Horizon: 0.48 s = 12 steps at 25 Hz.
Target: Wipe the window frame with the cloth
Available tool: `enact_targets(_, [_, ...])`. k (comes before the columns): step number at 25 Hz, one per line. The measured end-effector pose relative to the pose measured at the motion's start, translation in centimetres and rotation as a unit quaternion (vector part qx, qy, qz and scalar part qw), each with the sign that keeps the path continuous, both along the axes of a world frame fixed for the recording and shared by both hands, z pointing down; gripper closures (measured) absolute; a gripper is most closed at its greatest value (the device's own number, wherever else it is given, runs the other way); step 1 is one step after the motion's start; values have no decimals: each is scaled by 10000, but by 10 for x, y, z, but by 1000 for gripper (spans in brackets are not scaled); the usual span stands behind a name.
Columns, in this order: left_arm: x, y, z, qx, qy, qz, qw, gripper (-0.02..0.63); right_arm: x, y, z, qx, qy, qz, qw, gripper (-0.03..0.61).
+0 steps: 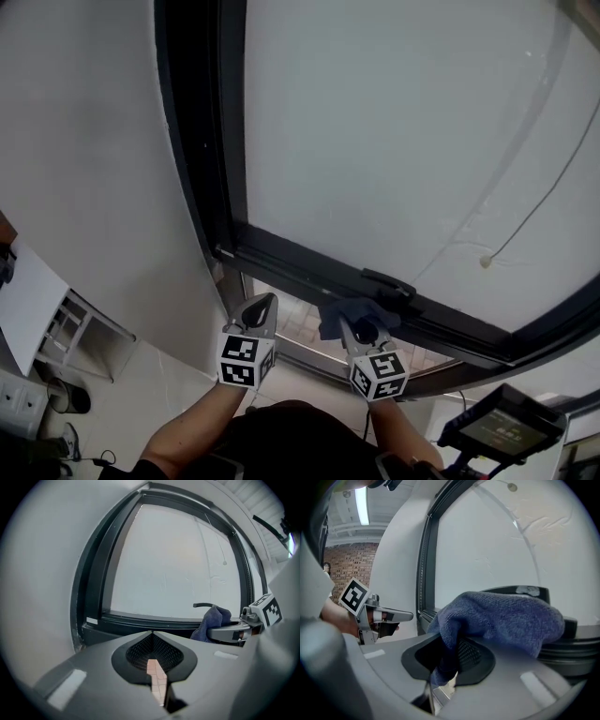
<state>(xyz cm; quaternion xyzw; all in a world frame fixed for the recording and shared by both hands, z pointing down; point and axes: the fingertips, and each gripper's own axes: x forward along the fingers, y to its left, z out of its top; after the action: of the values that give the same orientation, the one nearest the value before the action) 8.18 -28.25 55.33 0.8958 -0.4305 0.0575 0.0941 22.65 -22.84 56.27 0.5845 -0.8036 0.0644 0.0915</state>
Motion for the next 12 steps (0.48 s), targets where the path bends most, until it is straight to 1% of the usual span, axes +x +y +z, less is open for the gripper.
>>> enact_targets(4, [-25,-6,4,-67,34,-183,9998,620,-22,-14,-1,-41,47,-156,9999,512])
enact_targets(12, [-78,-14,8,-32,75,-598,9982,620,-59,-38,1,-63,114,-345,9993,512])
